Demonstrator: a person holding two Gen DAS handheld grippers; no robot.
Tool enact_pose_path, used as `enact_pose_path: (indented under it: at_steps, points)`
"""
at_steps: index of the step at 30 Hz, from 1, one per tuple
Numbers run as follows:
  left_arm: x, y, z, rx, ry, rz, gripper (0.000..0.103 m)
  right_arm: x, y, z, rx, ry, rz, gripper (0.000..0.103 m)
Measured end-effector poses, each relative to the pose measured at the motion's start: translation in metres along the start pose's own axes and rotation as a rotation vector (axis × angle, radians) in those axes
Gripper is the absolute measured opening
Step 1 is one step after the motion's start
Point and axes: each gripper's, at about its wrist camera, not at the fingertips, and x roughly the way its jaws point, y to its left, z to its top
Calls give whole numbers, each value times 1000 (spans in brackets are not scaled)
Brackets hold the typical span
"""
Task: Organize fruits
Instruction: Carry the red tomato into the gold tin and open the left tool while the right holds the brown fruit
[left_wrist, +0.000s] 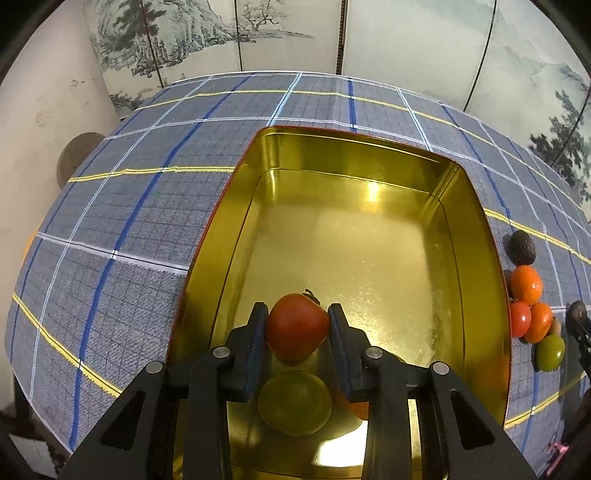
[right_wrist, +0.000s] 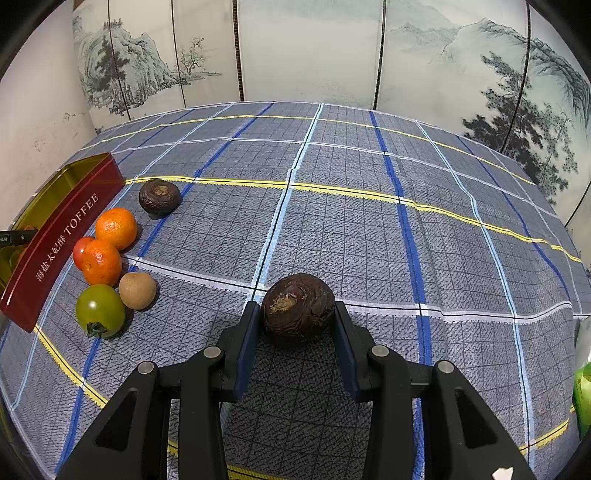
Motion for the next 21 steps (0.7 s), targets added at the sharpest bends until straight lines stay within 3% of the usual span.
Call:
enact_pose_path:
  at_steps: [21]
  points:
    - [-2, 0, -5, 12, 6, -21, 40, 0, 1, 0, -1, 0, -1, 36]
